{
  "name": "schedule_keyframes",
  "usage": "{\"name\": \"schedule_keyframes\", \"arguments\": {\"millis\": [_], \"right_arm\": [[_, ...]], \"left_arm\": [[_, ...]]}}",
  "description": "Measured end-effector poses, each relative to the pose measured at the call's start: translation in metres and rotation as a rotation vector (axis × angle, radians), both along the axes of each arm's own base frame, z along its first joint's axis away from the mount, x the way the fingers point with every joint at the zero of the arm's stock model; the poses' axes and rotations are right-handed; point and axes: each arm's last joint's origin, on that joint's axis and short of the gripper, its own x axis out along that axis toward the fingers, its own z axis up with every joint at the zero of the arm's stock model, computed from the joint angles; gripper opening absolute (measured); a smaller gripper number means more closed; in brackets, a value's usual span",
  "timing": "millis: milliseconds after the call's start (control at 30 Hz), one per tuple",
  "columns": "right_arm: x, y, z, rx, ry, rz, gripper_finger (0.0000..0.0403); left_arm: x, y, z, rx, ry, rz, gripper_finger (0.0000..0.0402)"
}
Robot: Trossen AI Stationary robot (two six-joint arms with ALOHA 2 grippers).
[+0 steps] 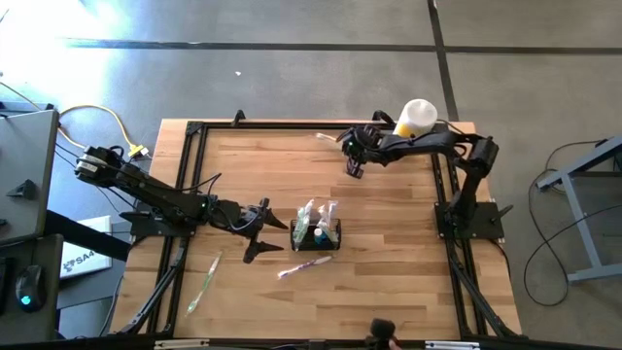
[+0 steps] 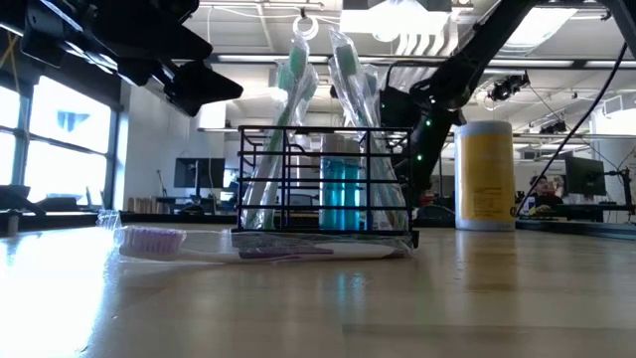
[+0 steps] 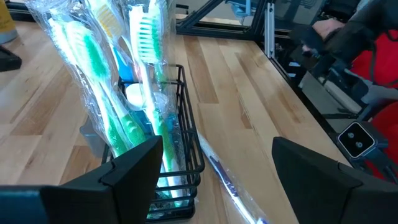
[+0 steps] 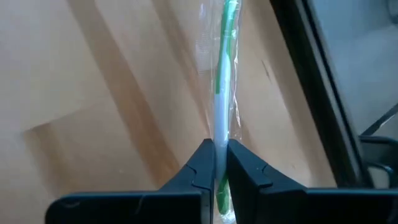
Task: Pick & Place toothbrushing station
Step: Put the green toothbrush into the black wire organizer
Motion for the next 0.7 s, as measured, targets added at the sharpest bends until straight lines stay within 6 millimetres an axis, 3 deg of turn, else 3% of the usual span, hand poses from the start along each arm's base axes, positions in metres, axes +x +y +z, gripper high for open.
{"name": "schedule_keyframes", "arguments": {"millis": [333, 700], "right_arm": [[0.000, 0.025, 0.033, -0.147, 0.045, -0.027, 0.0015], [-0.021, 0.067, 0.094, -0.289, -0.009, -0.068, 0.0015]], "left_arm": [[0.000, 0.000, 0.000, 0.000, 0.000, 0.000, 0.0297], [0.000, 0.000, 0.000, 0.000, 0.000, 0.000, 0.0297]]}}
